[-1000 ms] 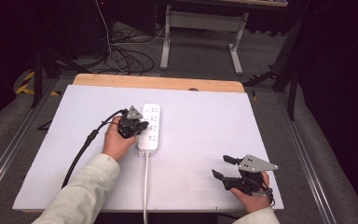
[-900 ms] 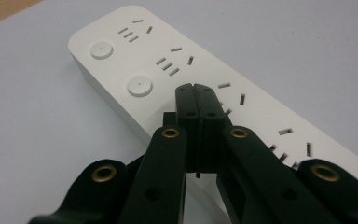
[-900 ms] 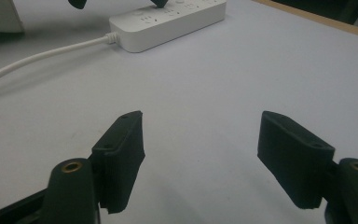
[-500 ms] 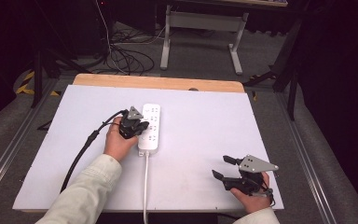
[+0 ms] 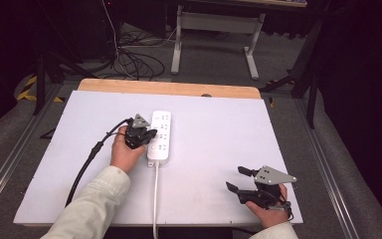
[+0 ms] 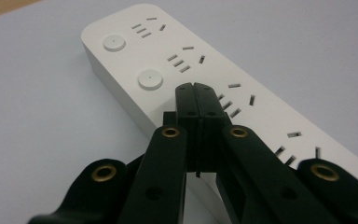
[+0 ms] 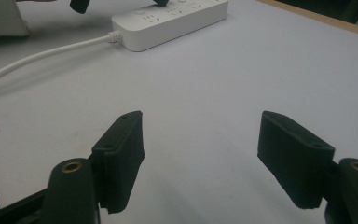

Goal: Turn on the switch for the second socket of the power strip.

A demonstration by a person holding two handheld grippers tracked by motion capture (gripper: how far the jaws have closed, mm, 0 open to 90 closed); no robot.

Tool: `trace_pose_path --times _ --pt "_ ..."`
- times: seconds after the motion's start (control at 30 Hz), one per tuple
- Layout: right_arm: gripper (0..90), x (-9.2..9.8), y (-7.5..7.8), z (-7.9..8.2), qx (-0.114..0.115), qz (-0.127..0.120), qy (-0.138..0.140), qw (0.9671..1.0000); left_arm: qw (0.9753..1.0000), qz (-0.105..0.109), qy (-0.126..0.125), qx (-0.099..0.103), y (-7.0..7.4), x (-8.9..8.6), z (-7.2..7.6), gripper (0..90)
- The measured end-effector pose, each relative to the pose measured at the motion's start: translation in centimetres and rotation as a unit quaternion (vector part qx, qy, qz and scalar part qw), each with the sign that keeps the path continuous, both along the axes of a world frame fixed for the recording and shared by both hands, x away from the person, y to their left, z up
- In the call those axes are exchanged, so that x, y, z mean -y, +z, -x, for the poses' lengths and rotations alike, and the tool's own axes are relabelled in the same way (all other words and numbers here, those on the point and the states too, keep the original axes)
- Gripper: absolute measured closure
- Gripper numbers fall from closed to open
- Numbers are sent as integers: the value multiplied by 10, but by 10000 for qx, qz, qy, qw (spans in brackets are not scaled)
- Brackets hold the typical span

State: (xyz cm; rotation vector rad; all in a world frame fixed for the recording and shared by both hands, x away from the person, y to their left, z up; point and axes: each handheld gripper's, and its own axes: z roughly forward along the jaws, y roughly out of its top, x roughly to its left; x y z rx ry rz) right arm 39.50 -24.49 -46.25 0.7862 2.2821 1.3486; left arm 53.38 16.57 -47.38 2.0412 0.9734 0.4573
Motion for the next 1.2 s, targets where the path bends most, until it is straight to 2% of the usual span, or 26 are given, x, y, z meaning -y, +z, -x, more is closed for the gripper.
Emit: trace_pose_path --times 0.03,0.13,0.23,0.3,0.37,0.47,0.53,0.57,0.8,0.93,1.03,1.17,1.2 --pt "318 0 0 0 -8 -1 4 10000 10000 0 0 0 0 0 0 900" --pt "318 -1 0 0 -9 13 5 10000 9996 -267 -3 124 2 3 2 900" --pt "318 -1 0 0 -5 21 9 10000 9995 -305 -27 119 2 4 2 900" --pt "318 -1 0 0 -6 18 14 10000 9987 -463 -14 194 3 6 3 900" --pt "318 -1 0 0 -9 23 8 10000 9986 -502 -12 162 4 7 4 900" --pt "318 -1 -1 0 -12 24 19 10000 9994 -350 -20 44 4 5 3 900" --pt "318 -1 0 0 -12 25 14 10000 9994 -353 -2 49 4 4 2 900" --pt "318 -1 0 0 -12 25 14 10000 9995 -311 -24 -9 4 4 2 900" --pt "318 -1 -1 -1 -20 25 9 10000 9989 -459 -49 -109 8 6 -1 900" --pt "318 -1 -1 -1 -24 17 -1 10000 9988 -434 -78 -217 8 7 -2 900" --pt "318 -1 -1 -1 -30 23 -4 10000 9977 -657 -58 -179 10 12 -2 900" --pt "318 0 -1 0 -20 14 -10 10000 9979 -610 -108 -164 10 9 -1 900" --pt "318 0 -1 0 -21 4 -22 10000 9984 -537 -104 -157 11 7 -1 900"
